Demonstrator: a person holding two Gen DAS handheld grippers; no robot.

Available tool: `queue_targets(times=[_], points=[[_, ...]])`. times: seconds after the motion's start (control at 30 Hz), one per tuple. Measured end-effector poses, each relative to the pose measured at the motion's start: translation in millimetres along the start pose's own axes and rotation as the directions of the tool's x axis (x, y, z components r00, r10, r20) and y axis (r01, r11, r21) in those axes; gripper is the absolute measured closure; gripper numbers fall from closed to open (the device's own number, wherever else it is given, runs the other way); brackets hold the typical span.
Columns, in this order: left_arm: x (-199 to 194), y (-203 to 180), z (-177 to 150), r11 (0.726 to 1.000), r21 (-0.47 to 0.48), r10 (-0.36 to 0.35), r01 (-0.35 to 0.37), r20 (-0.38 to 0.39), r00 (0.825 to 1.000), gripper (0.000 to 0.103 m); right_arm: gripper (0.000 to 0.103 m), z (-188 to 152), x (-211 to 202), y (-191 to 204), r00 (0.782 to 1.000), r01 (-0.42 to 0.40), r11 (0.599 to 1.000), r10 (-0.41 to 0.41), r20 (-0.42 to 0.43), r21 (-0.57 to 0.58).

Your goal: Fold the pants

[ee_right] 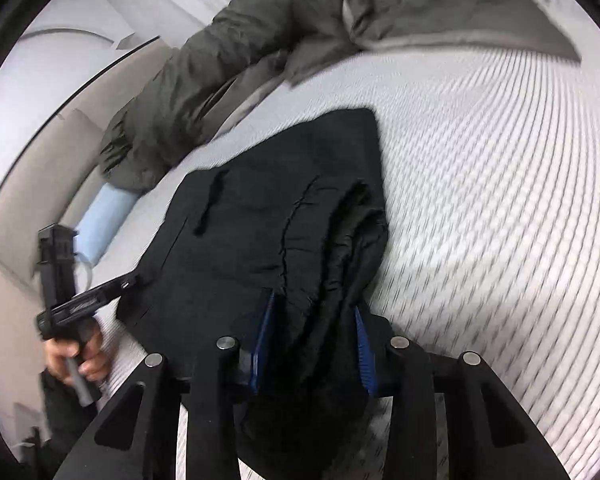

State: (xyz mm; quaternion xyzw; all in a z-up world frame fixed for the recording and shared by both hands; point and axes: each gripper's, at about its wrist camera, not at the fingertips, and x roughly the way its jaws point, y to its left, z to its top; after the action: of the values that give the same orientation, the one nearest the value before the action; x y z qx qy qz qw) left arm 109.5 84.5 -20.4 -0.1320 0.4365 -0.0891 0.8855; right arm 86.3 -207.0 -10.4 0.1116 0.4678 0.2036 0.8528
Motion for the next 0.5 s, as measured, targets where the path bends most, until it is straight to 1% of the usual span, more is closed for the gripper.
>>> queue_targets(times=[0.07,0.1,0.13,0.2,0.23,0.27,0.3,0.33,0.37,0.4,0.47,0.5], points=[[5.2,-2.9,3.9,1.000,0.012,0.028,-0.028,0.015,0.999,0.056,0.067,9.7,9.4,-5.0,0.999,0.043,0.999,-0.043,0.006,-0.004],[7.2,-7.9,6.4,0.999,0.019,0.051,-0.051,0.022,0.998,0.055,0.063,10.1,10.3,-5.0,0.998,0.054,0.998,-0.054,0.009,-0.008],[4.7,-11.6,5.9,0.997,0.025,0.070,-0.071,0.029,0.997,0.052,0.058,11.1,9.7,-3.9,0.998,0.068,0.998,-0.067,0.009,-0.016],[-3.9,-23.5,1.4,0.990,0.051,0.128,-0.130,0.055,0.990,0.049,0.039,9.6,0.3,2.2,0.992,0.124,0.991,-0.123,0.027,-0.050],[-12.6,-30.0,-5.6,0.986,0.069,0.146,-0.151,0.080,0.986,0.042,0.034,7.6,-5.5,3.8,0.988,0.149,0.987,-0.147,0.044,-0.066],[-19.5,-34.8,-10.3,0.983,0.085,0.151,-0.160,0.103,0.983,0.036,0.022,3.6,-14.2,9.8,0.982,0.183,0.978,-0.177,0.072,-0.096],[-26.3,-40.2,-15.2,0.981,0.094,0.159,-0.172,0.126,0.979,0.023,0.012,-0.6,-22.6,12.7,0.976,0.207,0.971,-0.195,0.101,-0.123],[-34.3,-45.4,-20.5,0.979,0.097,0.163,-0.180,0.156,0.974,0.019,0.008,-6.6,-31.1,16.0,0.971,0.218,0.966,-0.201,0.127,-0.140],[-41.3,-51.0,-24.5,0.978,0.099,0.163,-0.183,0.177,0.971,0.019,0.002,-13.3,-42.3,20.1,0.966,0.232,0.961,-0.209,0.154,-0.152],[-47.8,-55.8,-28.0,0.978,0.105,0.161,-0.183,0.193,0.968,0.019,0.000,-17.7,-49.4,22.1,0.962,0.242,0.958,-0.216,0.166,-0.155],[-61.3,-68.1,-35.6,0.976,0.122,0.150,-0.182,0.230,0.962,0.015,0.000,-30.6,-65.2,28.1,0.955,0.263,0.949,-0.231,0.185,-0.174],[-73.3,-75.1,-43.5,0.975,0.133,0.138,-0.179,0.270,0.953,0.006,0.000,-36.9,-73.7,31.4,0.951,0.269,0.945,-0.229,0.209,-0.186]])
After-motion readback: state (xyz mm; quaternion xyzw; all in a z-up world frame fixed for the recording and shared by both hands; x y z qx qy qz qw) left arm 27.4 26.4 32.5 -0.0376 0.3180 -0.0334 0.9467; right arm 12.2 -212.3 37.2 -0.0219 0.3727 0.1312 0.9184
